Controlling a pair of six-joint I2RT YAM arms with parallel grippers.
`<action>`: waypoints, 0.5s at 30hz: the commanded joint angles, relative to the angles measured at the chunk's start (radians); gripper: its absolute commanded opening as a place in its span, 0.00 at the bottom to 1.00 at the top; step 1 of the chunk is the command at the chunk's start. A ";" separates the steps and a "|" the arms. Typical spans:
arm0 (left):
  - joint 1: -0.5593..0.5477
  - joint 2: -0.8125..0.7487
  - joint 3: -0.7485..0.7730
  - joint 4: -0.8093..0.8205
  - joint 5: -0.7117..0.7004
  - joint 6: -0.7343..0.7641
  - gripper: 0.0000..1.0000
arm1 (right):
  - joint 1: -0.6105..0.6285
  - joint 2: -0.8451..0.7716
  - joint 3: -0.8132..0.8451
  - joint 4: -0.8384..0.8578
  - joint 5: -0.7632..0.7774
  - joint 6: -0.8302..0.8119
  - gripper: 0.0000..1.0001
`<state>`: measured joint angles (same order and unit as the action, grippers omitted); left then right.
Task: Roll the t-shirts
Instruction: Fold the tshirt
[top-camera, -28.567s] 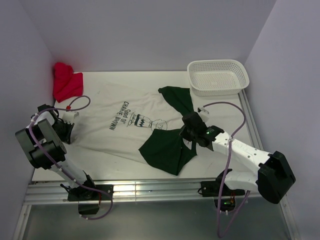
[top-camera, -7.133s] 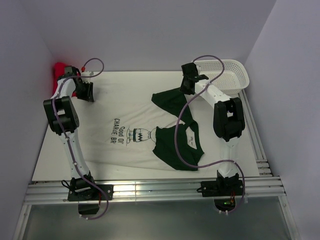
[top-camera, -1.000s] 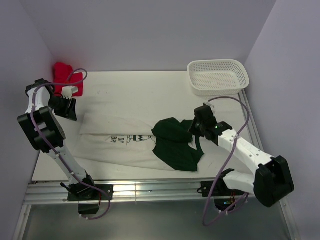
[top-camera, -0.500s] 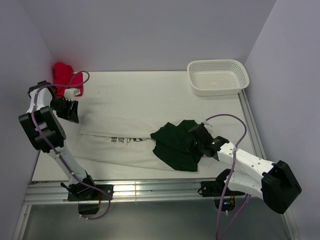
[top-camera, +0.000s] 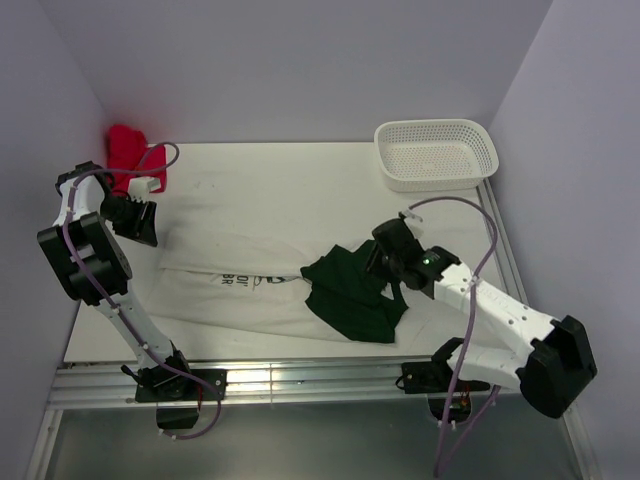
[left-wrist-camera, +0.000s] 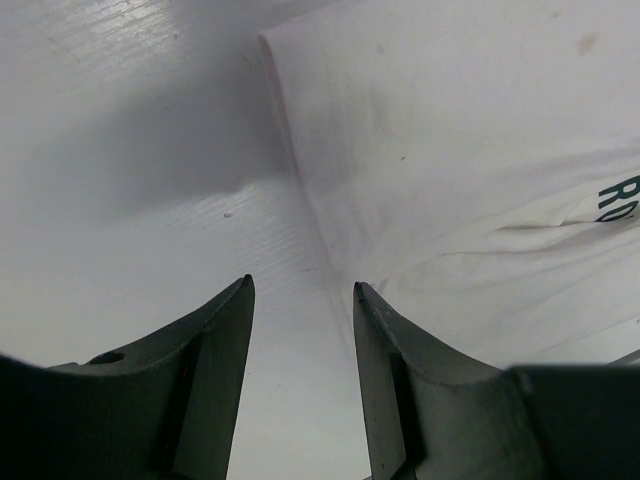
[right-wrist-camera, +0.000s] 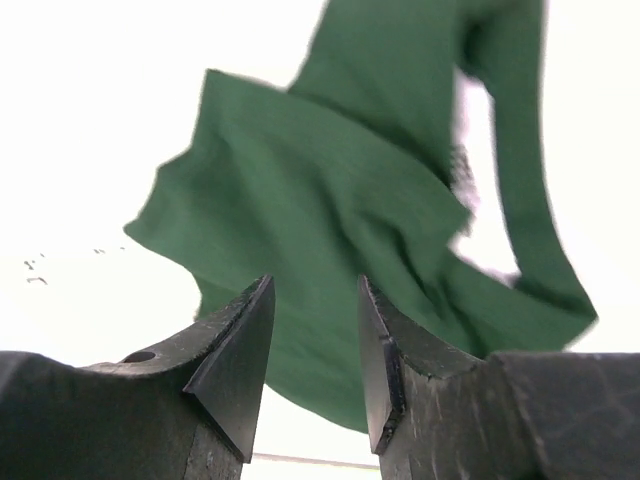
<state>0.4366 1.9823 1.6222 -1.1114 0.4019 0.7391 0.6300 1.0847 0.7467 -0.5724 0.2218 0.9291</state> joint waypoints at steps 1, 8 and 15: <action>-0.004 -0.011 0.018 -0.004 0.005 0.002 0.50 | -0.024 0.145 0.118 0.055 0.016 -0.104 0.46; -0.006 -0.014 0.007 0.001 0.006 -0.004 0.50 | -0.069 0.475 0.359 0.111 -0.059 -0.208 0.43; -0.007 -0.008 0.019 -0.001 0.006 -0.007 0.50 | -0.078 0.705 0.516 0.089 -0.090 -0.256 0.44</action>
<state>0.4347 1.9823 1.6222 -1.1110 0.3977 0.7376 0.5598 1.7607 1.1934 -0.4816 0.1467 0.7181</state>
